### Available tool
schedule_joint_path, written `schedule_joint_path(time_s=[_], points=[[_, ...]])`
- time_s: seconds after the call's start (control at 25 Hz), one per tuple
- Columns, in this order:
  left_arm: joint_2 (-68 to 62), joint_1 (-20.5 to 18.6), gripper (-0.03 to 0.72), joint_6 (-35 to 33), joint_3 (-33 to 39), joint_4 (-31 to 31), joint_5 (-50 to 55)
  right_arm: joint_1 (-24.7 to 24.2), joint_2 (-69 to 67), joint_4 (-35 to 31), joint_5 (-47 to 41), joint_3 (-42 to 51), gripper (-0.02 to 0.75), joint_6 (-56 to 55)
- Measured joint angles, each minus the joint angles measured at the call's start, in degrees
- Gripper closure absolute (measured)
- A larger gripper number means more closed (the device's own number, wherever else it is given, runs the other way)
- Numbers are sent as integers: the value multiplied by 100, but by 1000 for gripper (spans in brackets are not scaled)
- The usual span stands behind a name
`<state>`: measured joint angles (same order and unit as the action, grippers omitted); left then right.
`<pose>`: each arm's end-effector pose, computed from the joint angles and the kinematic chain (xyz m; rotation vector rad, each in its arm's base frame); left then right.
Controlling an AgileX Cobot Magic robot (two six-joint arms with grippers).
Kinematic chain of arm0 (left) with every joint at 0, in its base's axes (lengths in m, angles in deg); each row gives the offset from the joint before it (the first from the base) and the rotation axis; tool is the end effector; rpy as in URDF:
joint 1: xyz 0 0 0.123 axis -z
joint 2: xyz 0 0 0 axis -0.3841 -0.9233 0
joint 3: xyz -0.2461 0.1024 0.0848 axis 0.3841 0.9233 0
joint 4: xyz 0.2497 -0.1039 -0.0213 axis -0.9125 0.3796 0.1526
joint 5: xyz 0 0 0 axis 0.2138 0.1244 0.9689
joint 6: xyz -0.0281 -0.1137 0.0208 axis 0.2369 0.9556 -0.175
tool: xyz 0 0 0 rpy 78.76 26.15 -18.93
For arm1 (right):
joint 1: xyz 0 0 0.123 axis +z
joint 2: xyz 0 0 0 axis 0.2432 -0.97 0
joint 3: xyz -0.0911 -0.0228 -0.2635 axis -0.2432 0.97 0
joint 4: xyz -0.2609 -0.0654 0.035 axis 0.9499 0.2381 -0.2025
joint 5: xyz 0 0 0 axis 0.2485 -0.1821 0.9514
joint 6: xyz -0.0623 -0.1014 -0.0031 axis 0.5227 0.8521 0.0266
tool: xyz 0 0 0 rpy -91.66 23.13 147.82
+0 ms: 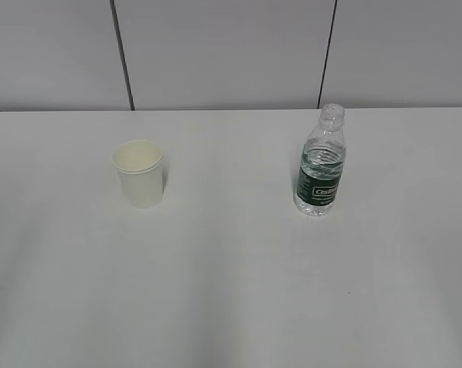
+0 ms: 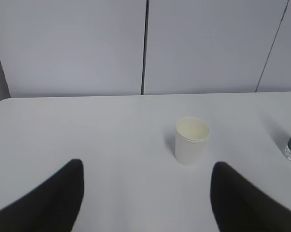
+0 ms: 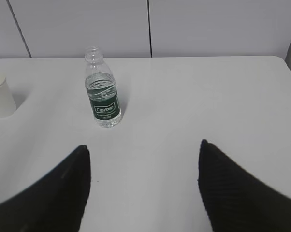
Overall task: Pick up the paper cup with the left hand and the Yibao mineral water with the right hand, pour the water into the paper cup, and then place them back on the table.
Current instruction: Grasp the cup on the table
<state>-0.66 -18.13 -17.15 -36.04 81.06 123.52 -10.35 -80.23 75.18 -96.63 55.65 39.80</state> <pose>0.0822 -0.0097 0.3217 0.0733 1.8107 -0.0932 0.0547 0.0054 0.2958 -0.0400 1.8877 0.0815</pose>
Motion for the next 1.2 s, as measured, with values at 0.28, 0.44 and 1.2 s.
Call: schedule_joint_path(time_s=[0.28, 0.44, 1.2], points=[[-1238, 0, 192, 0, 0, 7, -1154, 0, -1194, 0, 886, 0, 225, 0], [-1818, 0, 192, 0, 0, 7, -1944, 0, -1949, 29, 1882, 0, 225, 0], [-3949, 0, 211, 0, 6, -171, -3886, 0, -4121, 228, 4770, 217, 225, 0]])
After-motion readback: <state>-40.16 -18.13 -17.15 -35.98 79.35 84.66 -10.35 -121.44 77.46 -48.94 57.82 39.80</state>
